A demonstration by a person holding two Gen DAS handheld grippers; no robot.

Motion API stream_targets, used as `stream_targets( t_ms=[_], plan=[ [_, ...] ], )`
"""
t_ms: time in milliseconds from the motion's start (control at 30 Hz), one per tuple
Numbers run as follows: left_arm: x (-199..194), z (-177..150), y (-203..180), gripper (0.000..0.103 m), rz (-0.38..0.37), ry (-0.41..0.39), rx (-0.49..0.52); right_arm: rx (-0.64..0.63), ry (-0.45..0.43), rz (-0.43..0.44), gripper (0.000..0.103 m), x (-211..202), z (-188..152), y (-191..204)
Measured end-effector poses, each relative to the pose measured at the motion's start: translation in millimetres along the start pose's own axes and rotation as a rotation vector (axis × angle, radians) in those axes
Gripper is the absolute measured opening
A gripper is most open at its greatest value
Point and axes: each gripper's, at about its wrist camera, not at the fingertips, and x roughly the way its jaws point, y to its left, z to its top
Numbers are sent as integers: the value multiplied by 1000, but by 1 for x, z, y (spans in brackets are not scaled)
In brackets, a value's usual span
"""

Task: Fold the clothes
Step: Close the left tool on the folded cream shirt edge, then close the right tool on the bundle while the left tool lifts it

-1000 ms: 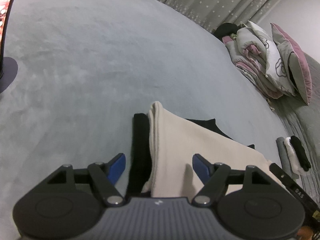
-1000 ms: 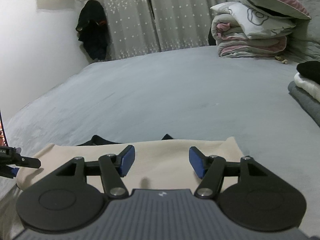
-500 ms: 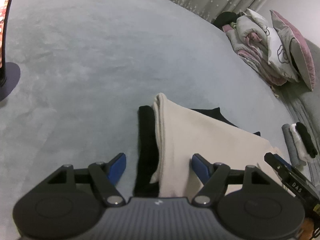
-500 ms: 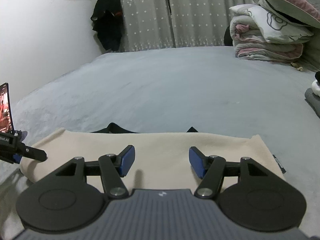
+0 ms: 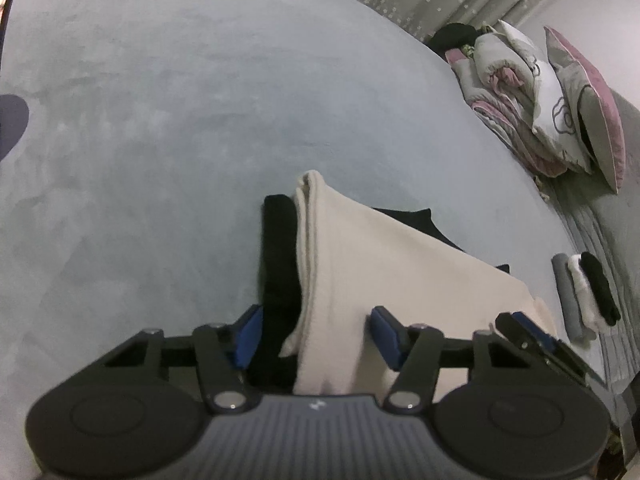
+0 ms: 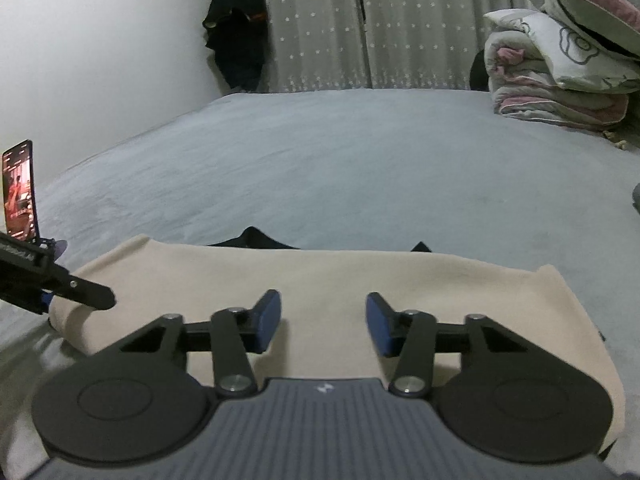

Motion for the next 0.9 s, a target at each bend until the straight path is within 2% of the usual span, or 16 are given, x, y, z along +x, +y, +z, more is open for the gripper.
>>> stream_targets(
  t_ms=[67,200,500,700,900],
  plan=[
    [-1,0,1,43,-12,-3,-21,-6,14,9,40,3,-1,2],
    [-6,1,1,29,-51,-21,-56,-30,46,18,40,9,-5,5],
    [-35,6,-23,25,-174,-119,-49,-49,62,8,42,13,-8,8],
    [-43,6,-46,23,-251,-172,-23,53,56,49,43,5,-2,-3],
    [-37,0,-73,22,-349,-187,26,266,32,150,44,-7,10,-27]
  ],
)
